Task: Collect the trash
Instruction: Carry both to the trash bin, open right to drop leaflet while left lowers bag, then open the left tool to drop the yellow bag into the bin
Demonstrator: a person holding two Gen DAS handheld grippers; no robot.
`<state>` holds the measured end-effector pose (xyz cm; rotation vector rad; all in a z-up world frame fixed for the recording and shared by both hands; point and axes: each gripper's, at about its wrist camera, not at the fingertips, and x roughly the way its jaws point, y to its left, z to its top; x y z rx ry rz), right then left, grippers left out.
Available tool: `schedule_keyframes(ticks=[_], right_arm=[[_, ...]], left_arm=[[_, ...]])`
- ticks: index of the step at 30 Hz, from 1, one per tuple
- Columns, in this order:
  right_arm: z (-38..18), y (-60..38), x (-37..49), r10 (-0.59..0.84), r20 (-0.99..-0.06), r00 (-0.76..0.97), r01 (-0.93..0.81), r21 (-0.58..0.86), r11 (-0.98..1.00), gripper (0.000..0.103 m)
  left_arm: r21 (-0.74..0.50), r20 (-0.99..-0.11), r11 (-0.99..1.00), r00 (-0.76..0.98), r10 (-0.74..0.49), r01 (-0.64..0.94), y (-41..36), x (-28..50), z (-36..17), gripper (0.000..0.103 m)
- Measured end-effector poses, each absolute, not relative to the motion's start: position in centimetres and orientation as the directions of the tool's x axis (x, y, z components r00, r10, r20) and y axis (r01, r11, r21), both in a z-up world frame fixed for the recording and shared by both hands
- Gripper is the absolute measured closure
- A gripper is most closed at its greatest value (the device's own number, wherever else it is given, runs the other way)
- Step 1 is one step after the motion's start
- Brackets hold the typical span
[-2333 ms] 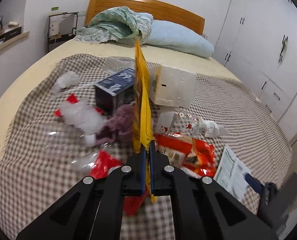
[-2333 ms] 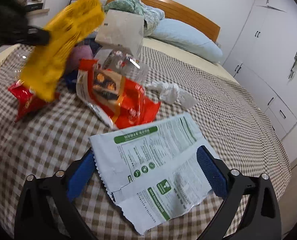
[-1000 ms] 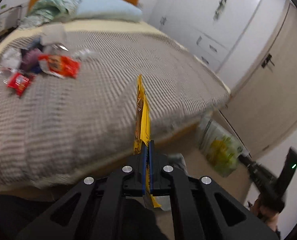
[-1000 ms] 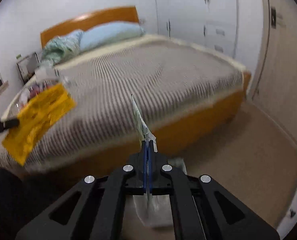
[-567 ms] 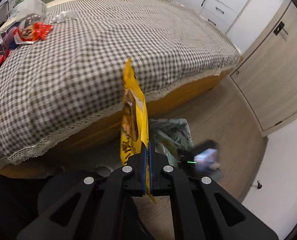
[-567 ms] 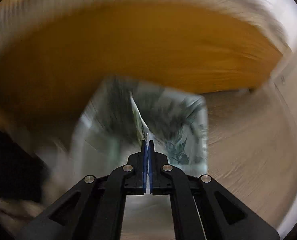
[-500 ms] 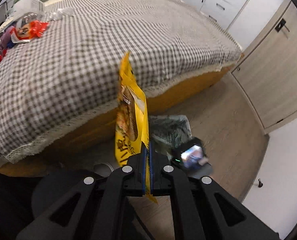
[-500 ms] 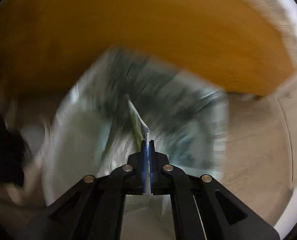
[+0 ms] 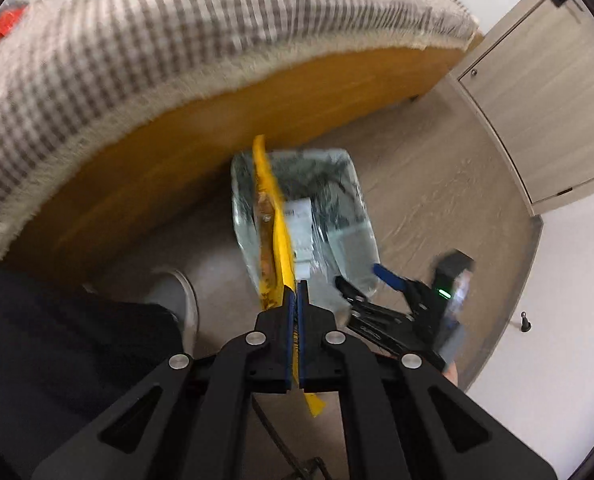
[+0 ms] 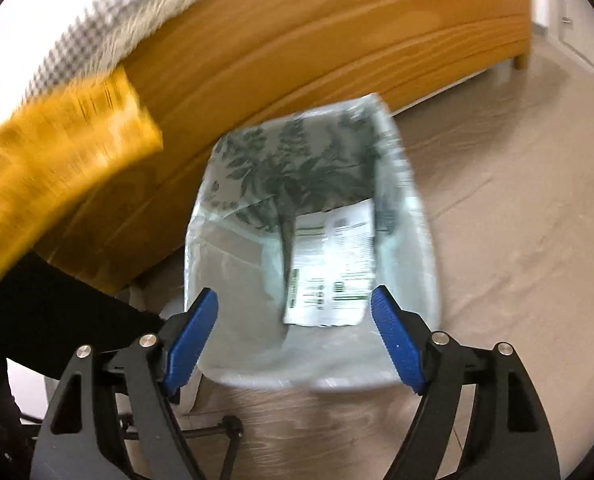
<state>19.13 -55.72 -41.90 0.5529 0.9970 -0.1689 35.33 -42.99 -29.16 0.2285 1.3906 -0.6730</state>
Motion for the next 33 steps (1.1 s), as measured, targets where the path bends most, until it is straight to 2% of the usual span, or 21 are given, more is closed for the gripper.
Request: schedule_keyframes(ticks=[2, 5, 7, 10, 12, 17, 18, 19, 20, 22, 24, 28, 33], right_arm=[[-41.0, -56.2, 17.5, 0.077, -0.83, 0.553, 0.424, 0.359, 0.831, 0.027], [-39.7, -56.8, 15.1, 0.037, -0.817, 0.575, 0.466, 0.364, 0.807, 0.027], [-39.2, -57.1, 14.0, 0.024, -0.816, 0.577, 0.48, 0.363, 0.799, 0.027], [-39.0, -57.4, 12.7, 0.017, -0.816, 0.578, 0.484, 0.36, 0.798, 0.027], [-39.4, -57.4, 12.5, 0.02, -0.817, 0.576, 0.486, 0.362, 0.795, 0.027], [-40.4, -57.8, 12.3, 0.016, -0.819, 0.574, 0.516, 0.377, 0.769, 0.027], [-40.5, -57.8, 12.3, 0.015, -0.817, 0.576, 0.519, 0.38, 0.766, 0.027], [-40.6, -57.8, 12.3, 0.014, -0.815, 0.579, 0.524, 0.385, 0.76, 0.027], [-40.6, -57.9, 12.3, 0.012, -0.815, 0.58, 0.529, 0.387, 0.755, 0.027], [-40.5, -57.9, 12.2, 0.007, -0.813, 0.582, 0.533, 0.387, 0.753, 0.027], [-40.3, -58.0, 12.1, 0.0, -0.81, 0.586, 0.533, 0.385, 0.753, 0.027], [-40.3, -58.2, 12.1, -0.015, -0.826, 0.563, 0.548, 0.36, 0.755, 0.027], [-38.9, -58.0, 12.3, -0.026, -0.824, 0.566, 0.541, 0.348, 0.766, 0.027]], left_arm=[[-0.225, -0.966, 0.814, -0.012, -0.259, 0.535, -44.5, 36.6, -32.1, 0.103], [-0.294, -0.95, 0.786, -0.26, -0.175, 0.544, -46.7, 37.4, -37.2, 0.103], [-0.208, -0.977, 0.81, -0.156, -0.146, 0.549, -47.6, 38.4, -38.2, 0.103], [-0.2, -0.975, 0.79, -0.195, -0.105, 0.579, -50.0, 39.7, -40.4, 0.103], [-0.141, -0.989, 0.786, -0.122, -0.084, 0.602, -51.5, 40.5, -41.1, 0.103], [-0.163, -0.982, 0.831, -0.169, -0.085, 0.532, -53.8, 41.7, -45.9, 0.101], [-0.143, -0.984, 0.833, -0.17, -0.06, 0.535, -54.0, 41.6, -46.9, 0.072], [-0.061, -0.986, 0.823, -0.164, 0.04, 0.566, -54.3, 41.5, -48.9, 0.03], [-0.019, -0.984, 0.815, -0.154, 0.087, 0.579, -53.9, 41.2, -49.7, 0.024], [0.023, -0.979, 0.802, -0.15, 0.14, 0.597, -53.3, 41.0, -50.7, 0.024], [0.013, -0.97, 0.807, -0.187, 0.153, 0.591, -52.9, 41.1, -50.6, 0.024], [-0.091, -0.972, 0.842, -0.232, 0.041, 0.531, -52.0, 42.4, -47.6, 0.023], [-0.105, -0.977, 0.849, -0.213, 0.009, 0.517, -51.3, 42.3, -44.8, 0.022]])
